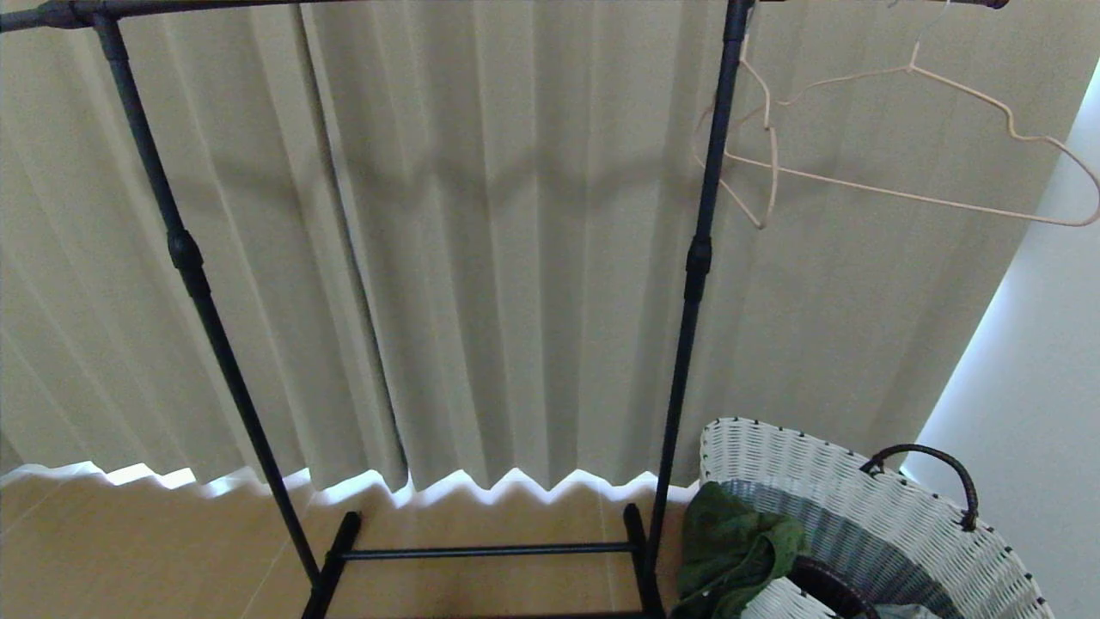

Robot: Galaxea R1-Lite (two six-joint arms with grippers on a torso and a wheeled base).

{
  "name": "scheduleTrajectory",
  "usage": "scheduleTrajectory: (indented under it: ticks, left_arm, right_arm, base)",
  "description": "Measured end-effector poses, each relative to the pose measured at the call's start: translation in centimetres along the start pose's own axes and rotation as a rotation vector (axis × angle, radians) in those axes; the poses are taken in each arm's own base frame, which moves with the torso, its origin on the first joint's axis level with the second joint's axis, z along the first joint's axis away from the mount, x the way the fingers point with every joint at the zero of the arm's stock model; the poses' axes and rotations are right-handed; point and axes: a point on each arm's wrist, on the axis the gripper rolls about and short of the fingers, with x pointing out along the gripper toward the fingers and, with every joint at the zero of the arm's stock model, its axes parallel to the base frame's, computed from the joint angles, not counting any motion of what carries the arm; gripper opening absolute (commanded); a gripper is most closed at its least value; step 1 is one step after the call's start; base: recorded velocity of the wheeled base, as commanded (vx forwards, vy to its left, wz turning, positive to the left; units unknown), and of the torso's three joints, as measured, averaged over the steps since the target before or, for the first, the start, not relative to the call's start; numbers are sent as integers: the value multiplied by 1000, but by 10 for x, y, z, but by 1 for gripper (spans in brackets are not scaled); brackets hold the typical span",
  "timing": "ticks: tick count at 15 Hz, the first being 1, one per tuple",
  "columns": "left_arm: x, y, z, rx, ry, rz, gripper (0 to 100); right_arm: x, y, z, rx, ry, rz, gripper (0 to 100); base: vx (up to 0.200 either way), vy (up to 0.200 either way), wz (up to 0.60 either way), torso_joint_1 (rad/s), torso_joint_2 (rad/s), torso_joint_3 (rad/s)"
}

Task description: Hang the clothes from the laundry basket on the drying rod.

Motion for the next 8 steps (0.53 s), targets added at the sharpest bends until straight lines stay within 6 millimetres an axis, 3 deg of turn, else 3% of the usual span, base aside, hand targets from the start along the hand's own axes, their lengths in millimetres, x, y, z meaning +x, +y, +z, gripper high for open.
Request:
scheduleTrajectory:
  ticks: [8]
  left_arm:
    - [0, 0, 0, -1, -1, 1, 100]
  right_arm:
    - [0, 1, 0, -24, 14, 40, 100]
  base:
    - [0, 0, 0, 0, 0, 0]
